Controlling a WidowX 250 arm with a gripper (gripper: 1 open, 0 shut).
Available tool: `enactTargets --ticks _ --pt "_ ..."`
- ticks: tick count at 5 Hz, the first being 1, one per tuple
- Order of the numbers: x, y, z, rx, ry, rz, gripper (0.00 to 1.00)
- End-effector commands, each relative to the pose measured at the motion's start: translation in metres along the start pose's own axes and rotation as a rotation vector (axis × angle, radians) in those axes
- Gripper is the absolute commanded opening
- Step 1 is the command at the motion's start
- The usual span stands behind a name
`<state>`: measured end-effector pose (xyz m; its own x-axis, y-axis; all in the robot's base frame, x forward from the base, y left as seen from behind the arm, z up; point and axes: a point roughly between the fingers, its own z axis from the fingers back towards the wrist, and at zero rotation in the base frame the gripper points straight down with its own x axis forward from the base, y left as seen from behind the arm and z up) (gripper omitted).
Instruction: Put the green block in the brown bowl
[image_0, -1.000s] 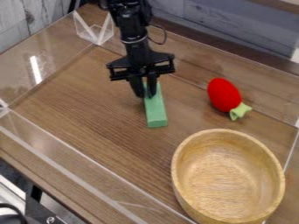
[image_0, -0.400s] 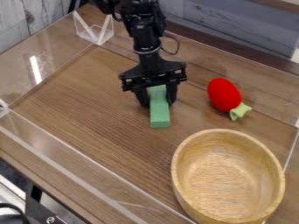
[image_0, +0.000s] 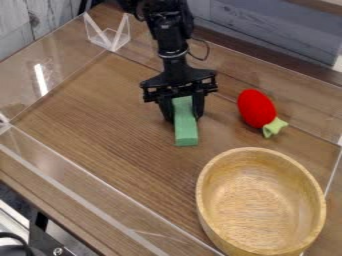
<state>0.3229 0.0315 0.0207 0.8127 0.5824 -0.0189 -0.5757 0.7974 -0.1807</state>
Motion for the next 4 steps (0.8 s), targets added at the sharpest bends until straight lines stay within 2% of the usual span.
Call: enactTargets --ticks 1,4 --pt "0.0148 0.0056 0.0100 -0.021 -0.018 -0.028 0.00" --pt "0.0210 0.0120 0.0051 -0.043 -0.028 -0.048 0.00"
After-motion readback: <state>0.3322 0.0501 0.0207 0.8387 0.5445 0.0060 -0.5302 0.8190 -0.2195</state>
